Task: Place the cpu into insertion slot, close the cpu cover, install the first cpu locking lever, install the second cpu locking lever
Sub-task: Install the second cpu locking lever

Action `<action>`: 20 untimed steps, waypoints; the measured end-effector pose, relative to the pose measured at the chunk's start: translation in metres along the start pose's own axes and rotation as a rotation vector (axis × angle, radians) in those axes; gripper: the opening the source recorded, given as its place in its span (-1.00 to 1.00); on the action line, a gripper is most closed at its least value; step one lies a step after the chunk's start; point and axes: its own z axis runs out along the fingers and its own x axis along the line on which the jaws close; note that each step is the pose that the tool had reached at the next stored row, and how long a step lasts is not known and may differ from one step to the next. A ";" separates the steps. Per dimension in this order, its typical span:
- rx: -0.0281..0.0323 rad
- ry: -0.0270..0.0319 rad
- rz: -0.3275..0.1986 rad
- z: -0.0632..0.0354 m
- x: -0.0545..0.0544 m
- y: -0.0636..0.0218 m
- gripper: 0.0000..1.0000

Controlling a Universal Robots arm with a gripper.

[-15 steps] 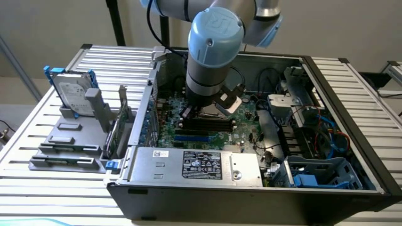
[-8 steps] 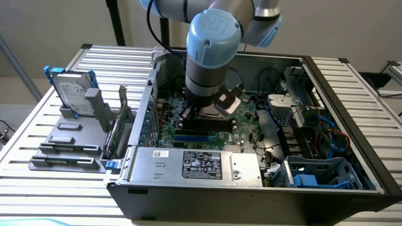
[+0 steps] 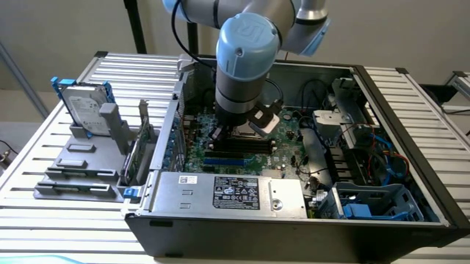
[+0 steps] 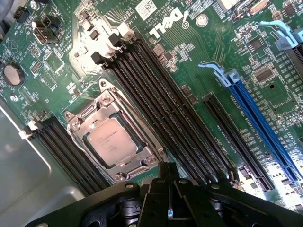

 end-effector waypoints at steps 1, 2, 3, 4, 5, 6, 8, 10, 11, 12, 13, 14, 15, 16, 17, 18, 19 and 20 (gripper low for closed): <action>-0.0002 0.0002 0.000 0.0007 0.000 -0.0003 -0.79; -0.0004 0.0005 0.000 0.0015 0.001 -0.0006 -0.79; -0.0007 0.0002 0.000 0.0022 0.001 -0.0008 -0.79; -0.0012 -0.0001 0.000 0.0028 0.001 -0.0010 -0.79; -0.0016 -0.0005 0.000 0.0035 0.001 -0.0011 -0.79; -0.0020 -0.0008 0.000 0.0041 0.001 -0.0012 -0.79; -0.0031 -0.0020 0.000 0.0053 0.001 -0.0016 -0.79; -0.0040 -0.0032 0.000 0.0065 0.001 -0.0019 -0.79; -0.0045 -0.0036 0.000 0.0071 0.001 -0.0020 -0.79; -0.0056 -0.0050 0.000 0.0074 0.001 -0.0021 -0.79; -0.0076 -0.0076 0.000 0.0075 0.001 -0.0021 -0.79; -0.0102 -0.0109 0.000 0.0076 0.001 -0.0021 -0.79; -0.0129 -0.0143 0.000 0.0076 0.001 -0.0021 -0.79; -0.0160 -0.0184 0.000 0.0076 0.001 -0.0022 -0.79; -0.0187 -0.0220 0.000 0.0075 0.001 -0.0022 -0.79; -0.0207 -0.0244 0.000 0.0072 0.001 -0.0023 -0.79; -0.0223 -0.0262 0.000 0.0060 0.001 -0.0026 -0.79; -0.0238 -0.0283 0.000 0.0038 0.002 -0.0030 -0.79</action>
